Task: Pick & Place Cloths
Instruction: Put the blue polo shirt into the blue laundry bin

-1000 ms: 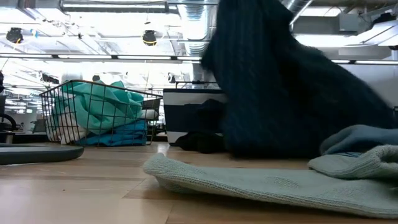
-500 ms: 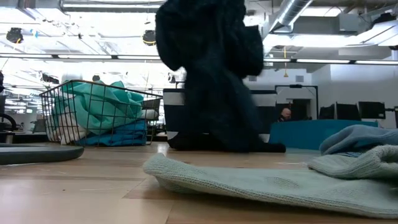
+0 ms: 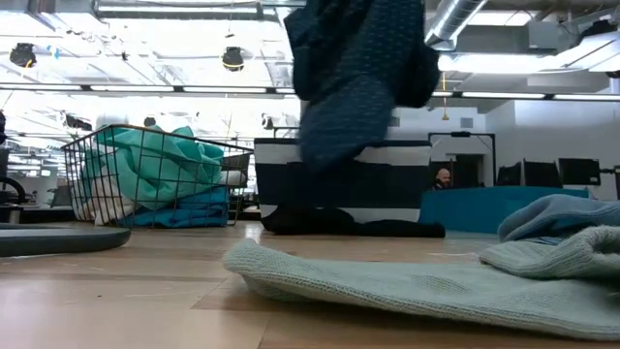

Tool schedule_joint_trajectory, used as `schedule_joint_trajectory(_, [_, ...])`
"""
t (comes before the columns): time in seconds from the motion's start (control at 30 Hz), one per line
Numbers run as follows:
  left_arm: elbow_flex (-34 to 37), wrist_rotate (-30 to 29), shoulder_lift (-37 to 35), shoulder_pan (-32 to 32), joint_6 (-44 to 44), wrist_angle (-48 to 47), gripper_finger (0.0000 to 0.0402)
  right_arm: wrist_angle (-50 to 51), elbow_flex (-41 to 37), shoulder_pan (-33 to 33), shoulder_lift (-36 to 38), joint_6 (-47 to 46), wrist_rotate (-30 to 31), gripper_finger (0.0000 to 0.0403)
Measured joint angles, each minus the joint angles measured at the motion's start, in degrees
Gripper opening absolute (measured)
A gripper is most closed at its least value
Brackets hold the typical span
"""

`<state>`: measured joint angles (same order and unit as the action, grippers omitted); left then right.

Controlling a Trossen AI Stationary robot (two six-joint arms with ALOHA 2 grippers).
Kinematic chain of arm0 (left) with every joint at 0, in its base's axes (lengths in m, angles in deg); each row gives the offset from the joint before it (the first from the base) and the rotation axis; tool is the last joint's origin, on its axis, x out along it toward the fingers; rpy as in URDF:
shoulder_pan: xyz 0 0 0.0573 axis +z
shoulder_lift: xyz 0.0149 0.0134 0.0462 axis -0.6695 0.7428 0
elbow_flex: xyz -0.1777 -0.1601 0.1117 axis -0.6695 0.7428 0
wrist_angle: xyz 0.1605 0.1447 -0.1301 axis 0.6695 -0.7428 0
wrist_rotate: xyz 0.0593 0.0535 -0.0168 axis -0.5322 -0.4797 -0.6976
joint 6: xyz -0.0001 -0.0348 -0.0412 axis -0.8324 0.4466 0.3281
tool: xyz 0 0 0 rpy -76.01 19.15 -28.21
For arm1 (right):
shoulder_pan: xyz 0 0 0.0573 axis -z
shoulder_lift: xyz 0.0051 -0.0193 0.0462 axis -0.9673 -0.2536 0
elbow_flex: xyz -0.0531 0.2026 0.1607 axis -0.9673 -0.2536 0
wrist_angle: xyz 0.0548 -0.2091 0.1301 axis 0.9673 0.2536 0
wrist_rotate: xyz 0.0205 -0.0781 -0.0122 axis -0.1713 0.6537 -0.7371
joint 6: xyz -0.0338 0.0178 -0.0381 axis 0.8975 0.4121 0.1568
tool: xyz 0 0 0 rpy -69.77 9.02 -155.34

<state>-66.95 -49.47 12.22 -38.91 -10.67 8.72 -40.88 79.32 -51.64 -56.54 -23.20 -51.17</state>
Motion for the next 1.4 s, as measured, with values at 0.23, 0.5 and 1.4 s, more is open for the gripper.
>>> schedule_joint_trajectory(0.23, [0.00, -0.27, 0.00, 0.01, -0.06, -0.02, 0.0141, -3.38, 0.07, 0.77, -0.37, 8.96, -0.04, 0.0005])
schedule_joint_trajectory(0.5, [0.00, -0.23, -0.01, 0.02, -0.17, -0.25, 0.0135, -2.59, 0.02, -1.88, -4.23, 8.82, -2.57, 0.0005])
schedule_joint_trajectory(1.4, [0.02, 0.08, -0.02, 0.00, -0.02, -3.76, 0.0135, 50.90, 0.06, -9.75, -16.48, -11.67, 16.10, 0.0005])
